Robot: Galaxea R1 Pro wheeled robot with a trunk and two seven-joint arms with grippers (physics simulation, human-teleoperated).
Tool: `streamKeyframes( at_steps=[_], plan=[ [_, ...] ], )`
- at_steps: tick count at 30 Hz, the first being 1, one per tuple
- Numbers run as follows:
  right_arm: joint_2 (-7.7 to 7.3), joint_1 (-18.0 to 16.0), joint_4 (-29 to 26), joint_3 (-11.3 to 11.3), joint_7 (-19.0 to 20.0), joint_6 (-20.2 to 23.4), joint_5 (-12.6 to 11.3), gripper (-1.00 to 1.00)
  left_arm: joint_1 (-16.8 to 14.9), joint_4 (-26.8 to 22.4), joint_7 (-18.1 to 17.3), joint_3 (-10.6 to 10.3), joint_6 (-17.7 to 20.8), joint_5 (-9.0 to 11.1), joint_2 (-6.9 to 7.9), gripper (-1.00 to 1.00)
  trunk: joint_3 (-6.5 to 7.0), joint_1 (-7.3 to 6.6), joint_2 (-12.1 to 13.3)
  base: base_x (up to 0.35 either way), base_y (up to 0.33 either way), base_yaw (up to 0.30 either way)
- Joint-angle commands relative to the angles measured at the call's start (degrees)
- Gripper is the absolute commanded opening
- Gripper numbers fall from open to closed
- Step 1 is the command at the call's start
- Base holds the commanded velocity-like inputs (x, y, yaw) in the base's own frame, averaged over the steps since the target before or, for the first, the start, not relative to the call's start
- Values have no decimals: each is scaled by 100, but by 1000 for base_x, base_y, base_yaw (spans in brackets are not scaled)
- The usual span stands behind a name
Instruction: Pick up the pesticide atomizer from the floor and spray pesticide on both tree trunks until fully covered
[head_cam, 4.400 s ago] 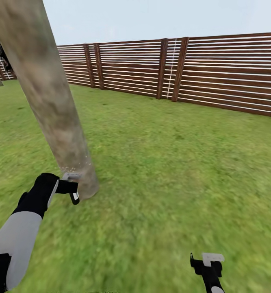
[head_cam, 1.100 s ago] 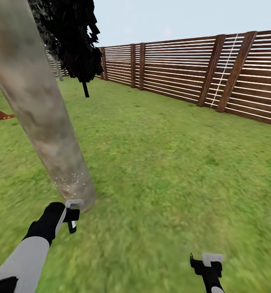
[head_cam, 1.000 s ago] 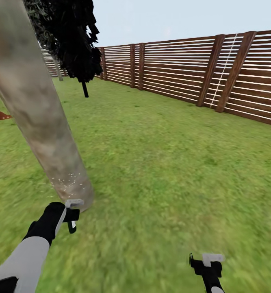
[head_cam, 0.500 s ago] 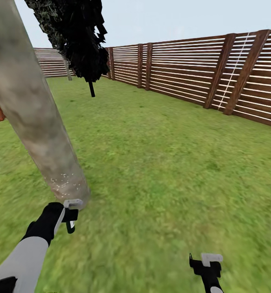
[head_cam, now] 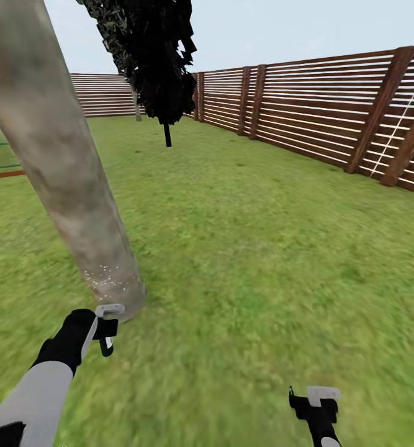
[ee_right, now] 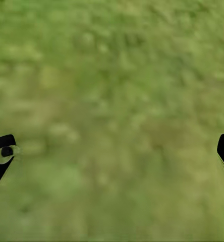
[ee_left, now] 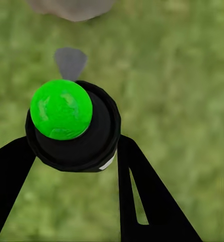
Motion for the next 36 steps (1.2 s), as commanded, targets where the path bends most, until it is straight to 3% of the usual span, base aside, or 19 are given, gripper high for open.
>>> streamKeyframes(
  at_steps=[1,14,36],
  plan=[
    [4,-2,4,-39,-13,-14,60,100,-5,-7,-53,22,21,-62,-5,-100,-5,1,-2,156,-251,278],
    [8,-2,4,-33,-13,-14,60,100,-5,-7,-44,-8,21,-78,-27,-100,-5,1,-2,29,-271,279],
    [8,-2,4,-32,-4,-14,60,100,-5,25,-17,-19,21,-71,-49,-100,-5,1,-2,140,-273,279]
  ],
)
